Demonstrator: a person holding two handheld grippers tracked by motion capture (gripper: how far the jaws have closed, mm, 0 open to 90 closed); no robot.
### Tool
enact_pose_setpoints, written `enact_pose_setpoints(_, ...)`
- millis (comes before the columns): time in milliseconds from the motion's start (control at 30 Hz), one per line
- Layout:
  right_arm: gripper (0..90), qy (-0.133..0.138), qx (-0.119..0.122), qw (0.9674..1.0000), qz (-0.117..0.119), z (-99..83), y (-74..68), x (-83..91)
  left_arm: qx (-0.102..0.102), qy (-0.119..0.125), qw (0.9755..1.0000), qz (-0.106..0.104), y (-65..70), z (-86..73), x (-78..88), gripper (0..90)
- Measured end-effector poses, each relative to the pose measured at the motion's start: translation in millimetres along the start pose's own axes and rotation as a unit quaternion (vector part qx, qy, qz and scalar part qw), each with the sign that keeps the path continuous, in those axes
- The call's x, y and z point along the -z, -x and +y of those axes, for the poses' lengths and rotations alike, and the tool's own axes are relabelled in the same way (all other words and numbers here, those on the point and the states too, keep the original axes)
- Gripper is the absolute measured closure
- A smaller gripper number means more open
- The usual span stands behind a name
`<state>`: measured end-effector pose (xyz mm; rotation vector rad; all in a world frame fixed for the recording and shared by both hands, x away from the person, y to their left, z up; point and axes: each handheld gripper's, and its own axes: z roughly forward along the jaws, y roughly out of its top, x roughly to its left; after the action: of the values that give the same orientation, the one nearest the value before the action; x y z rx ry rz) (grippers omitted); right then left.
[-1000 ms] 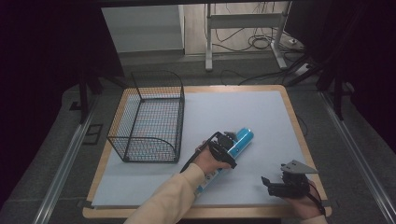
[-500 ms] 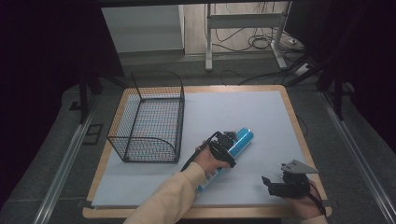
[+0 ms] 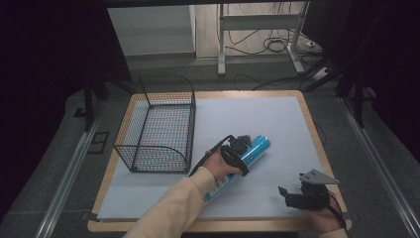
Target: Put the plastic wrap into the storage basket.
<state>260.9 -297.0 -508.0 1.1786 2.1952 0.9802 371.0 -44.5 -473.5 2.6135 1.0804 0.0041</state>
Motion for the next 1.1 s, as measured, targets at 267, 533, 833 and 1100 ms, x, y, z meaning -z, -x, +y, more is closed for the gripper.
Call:
enact_pose_setpoints(267, 10.6, 0.000, 0.003, 1.0000, -0.001, 0.0, -0.3, 0.5, -0.009, 0.012, 0.9999, -0.003, -4.3, -2.7, 15.0, 31.2)
enact_pose_setpoints(533, 10.6, -0.001, 0.002, 1.0000, -0.001, -0.1, -0.2, 0.0, -0.014, 0.019, 0.9997, 0.002, -10.4, -11.0, 29.9, 31.2)
enact_pose_setpoints(833, 10.6, -0.001, 0.002, 1.0000, -0.002, -0.3, -0.4, -0.2, -0.012, 0.026, 0.9996, 0.001, -13.3, -13.5, 38.6, 31.2)
enact_pose_setpoints(1100, 10.6, -0.001, 0.002, 1.0000, -0.003, -0.3, -0.3, 0.0, -0.016, 0.029, 0.9994, 0.006, -14.1, -11.9, 49.8, 31.2)
